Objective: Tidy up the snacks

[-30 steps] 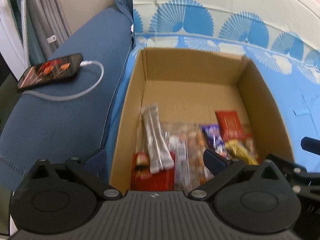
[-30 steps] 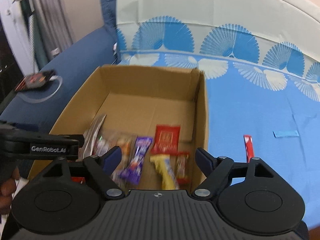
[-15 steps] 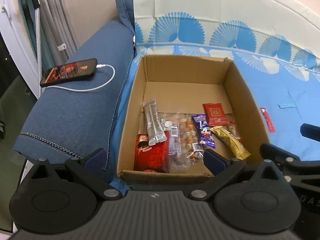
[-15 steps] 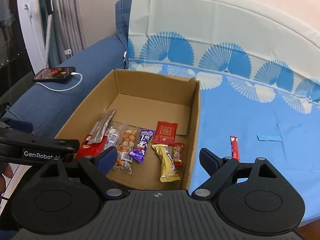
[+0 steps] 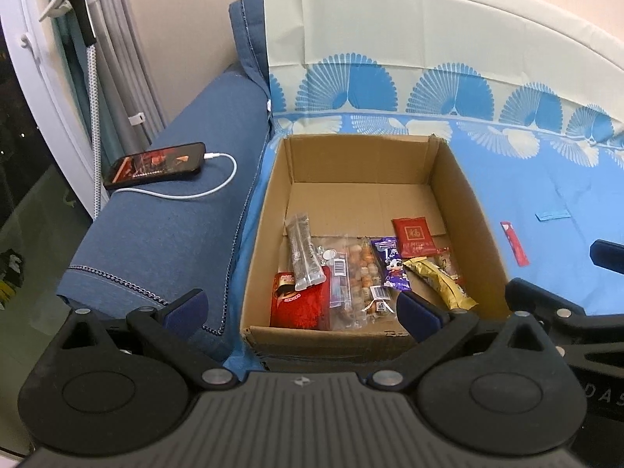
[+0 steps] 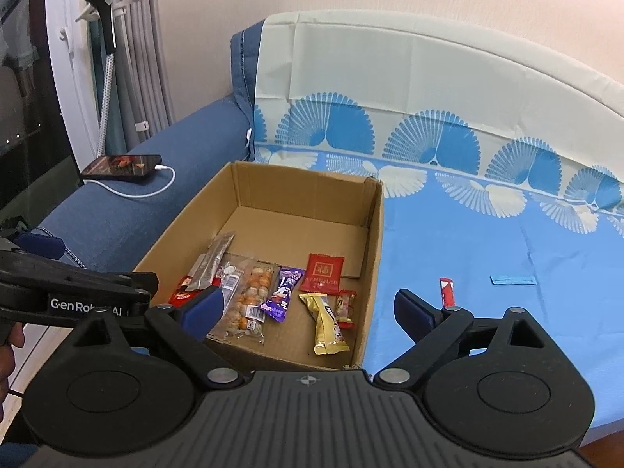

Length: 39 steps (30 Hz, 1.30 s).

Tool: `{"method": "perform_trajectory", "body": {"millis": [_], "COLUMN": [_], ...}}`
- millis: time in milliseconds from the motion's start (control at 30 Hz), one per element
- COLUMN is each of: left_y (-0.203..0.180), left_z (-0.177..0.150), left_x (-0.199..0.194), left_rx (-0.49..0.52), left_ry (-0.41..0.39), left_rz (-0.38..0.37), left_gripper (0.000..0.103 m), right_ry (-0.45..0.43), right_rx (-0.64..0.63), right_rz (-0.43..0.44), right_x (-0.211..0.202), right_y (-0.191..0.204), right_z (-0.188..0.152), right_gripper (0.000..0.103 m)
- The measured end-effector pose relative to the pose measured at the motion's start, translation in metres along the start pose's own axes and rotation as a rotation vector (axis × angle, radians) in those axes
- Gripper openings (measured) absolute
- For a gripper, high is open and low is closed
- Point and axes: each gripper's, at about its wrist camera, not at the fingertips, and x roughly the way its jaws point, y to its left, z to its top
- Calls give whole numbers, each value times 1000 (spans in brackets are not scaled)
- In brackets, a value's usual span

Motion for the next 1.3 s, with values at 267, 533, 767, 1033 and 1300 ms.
{"method": "perform_trajectory", "body": {"millis": [267,533,767,1033,1300], "left_y": [-2,-1,-1,-2,-21], "left_z": [-4,-6,-7,-5,9], "left_x": [-13,-17,-17,-14,-5], "left_rx": [14,17,21,31,60], "left_ry": [-26,-40,-35,-26,33], "left_rz": [18,21,17,26,-6], "left_gripper": [103,103,103,103,103], "right_ry": [-36,-52,-49,-37,-46], "right_rx": [7,9,4,10,59], "right_rz": [5,5,10,19,13], "right_x": [-13,-18,-19,-16,-14], "right_y": [0,-1,-1,-2,-18], "right_z": [-3,-4,-5,-5,-8], "right_gripper": [97,98,98,101,103]}}
